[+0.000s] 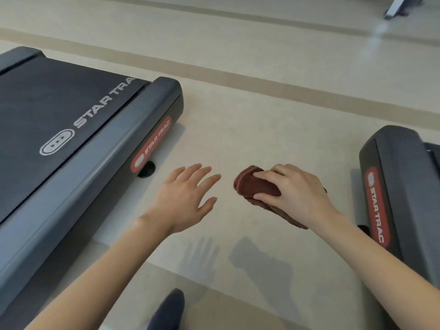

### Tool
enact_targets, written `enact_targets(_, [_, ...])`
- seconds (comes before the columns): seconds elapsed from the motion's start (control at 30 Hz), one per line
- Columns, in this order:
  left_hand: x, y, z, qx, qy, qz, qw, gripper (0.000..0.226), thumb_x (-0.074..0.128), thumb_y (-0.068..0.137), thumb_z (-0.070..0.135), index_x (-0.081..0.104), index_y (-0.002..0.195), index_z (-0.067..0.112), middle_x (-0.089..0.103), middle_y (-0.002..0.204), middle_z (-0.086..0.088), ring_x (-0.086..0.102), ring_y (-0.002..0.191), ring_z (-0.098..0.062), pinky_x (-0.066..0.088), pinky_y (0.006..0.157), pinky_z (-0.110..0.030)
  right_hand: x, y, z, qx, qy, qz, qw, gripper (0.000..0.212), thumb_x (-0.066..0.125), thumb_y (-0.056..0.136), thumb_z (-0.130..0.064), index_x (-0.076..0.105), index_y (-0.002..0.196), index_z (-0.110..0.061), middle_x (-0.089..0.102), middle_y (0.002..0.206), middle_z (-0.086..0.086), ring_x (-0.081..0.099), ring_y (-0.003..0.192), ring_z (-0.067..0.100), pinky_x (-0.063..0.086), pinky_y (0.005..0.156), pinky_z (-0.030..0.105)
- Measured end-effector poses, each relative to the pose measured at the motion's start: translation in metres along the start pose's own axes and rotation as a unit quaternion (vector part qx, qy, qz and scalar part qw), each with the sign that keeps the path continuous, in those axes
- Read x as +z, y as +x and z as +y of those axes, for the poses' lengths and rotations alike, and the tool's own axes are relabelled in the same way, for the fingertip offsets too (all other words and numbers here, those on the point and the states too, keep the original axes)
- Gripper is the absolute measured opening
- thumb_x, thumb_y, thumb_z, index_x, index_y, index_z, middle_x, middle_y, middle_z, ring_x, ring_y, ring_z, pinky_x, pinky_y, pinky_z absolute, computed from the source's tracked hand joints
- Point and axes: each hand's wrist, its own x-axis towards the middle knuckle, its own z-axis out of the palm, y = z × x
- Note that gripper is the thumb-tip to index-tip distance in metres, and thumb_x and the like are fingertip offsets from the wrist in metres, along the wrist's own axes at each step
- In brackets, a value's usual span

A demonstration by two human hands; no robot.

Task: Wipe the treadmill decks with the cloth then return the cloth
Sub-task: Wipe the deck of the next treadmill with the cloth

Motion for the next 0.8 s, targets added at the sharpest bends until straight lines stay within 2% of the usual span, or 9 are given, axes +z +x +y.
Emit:
enact_targets(0.13, [-0.029,0.049,-0.003,0.029,-0.003,-0.027,0.999,0.055,0.025,0.096,0.052,0.022,0.147,0.033,0.025,0.154,0.006,0.017,0.143,-0.018,0.012,0.115,-0.036,-0.034,0.019,0.017,0.058,0.014,0.013,0.998,0.047,0.054,0.084,-0.058,0.053,0.127,-0.038,0.06,0.108,-0.008,0.052,0.104,0.015,0.035,0.066,0.026])
enact_targets(0.27, [-0.098,0.079,0.003,0.053,-0.003,-0.041,0.998,0.056,0.024,0.095,0.054,0.022,0.147,0.034,0.025,0.154,0.004,0.02,0.142,-0.02,0.014,0.114,-0.039,-0.108,0.026,0.019,0.093,0.007,0.008,0.996,0.048,0.054,0.084,-0.057,0.053,0.127,-0.036,0.06,0.108,-0.006,0.054,0.102,0.018,0.038,0.067,0.027])
enact_targets(0.57, [-0.331,0.095,0.039,0.122,-0.056,-0.04,0.99,0.053,0.03,0.096,0.051,0.033,0.144,0.029,0.033,0.151,0.0,0.025,0.141,-0.023,0.017,0.115,-0.042,-0.354,-0.008,-0.008,0.196,0.016,0.018,0.98,0.05,0.055,0.084,-0.056,0.054,0.128,-0.032,0.062,0.109,-0.006,0.055,0.1,0.017,0.048,0.072,0.032])
enact_targets(0.67, [-0.419,0.089,0.053,0.165,-0.054,-0.036,0.984,0.059,0.021,0.091,0.051,0.046,0.138,0.024,0.047,0.142,-0.004,0.039,0.134,-0.028,0.028,0.11,-0.047,-0.443,-0.024,-0.025,0.225,0.026,0.033,0.973,0.048,0.062,0.082,-0.051,0.06,0.124,-0.027,0.064,0.104,-0.003,0.058,0.095,0.02,0.048,0.068,0.032])
enact_targets(0.8, [-0.537,0.08,0.062,0.196,-0.064,-0.015,0.978,0.057,0.025,0.089,0.048,0.055,0.13,0.022,0.056,0.134,-0.005,0.049,0.126,-0.028,0.039,0.104,-0.048,-0.557,-0.043,-0.053,0.266,0.026,0.046,0.963,0.047,0.063,0.082,-0.049,0.061,0.122,-0.026,0.065,0.101,-0.002,0.059,0.093,0.021,0.05,0.067,0.034])
